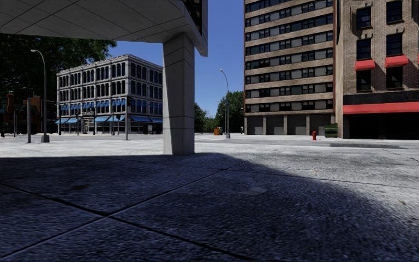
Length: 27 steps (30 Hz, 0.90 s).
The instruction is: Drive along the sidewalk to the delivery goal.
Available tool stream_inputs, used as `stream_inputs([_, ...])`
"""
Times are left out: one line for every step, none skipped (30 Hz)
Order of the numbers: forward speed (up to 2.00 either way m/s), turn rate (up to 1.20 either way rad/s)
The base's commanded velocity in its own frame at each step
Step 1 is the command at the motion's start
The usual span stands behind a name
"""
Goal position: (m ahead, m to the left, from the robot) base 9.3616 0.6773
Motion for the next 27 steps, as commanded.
stream_inputs([1.97,0.00])
stream_inputs([1.97,0.00])
stream_inputs([1.97,0.00])
stream_inputs([1.97,0.00])
stream_inputs([1.97,0.00])
stream_inputs([1.97,0.00])
stream_inputs([1.97,0.00])
stream_inputs([1.97,0.00])
stream_inputs([1.97,0.00])
stream_inputs([1.97,0.00])
stream_inputs([1.97,0.08])
stream_inputs([1.97,0.31])
stream_inputs([1.97,0.61])
stream_inputs([1.97,0.66])
stream_inputs([1.97,0.68])
stream_inputs([1.97,0.69])
stream_inputs([1.97,0.69])
stream_inputs([1.97,0.66])
stream_inputs([1.97,0.29])
stream_inputs([1.97,0.24])
stream_inputs([1.97,0.15])
stream_inputs([1.93,0.11])
stream_inputs([1.84,0.10])
stream_inputs([1.25,0.51])
stream_inputs([1.13,0.71])
stream_inputs([1.13,0.71])
stream_inputs([1.04,0.80])
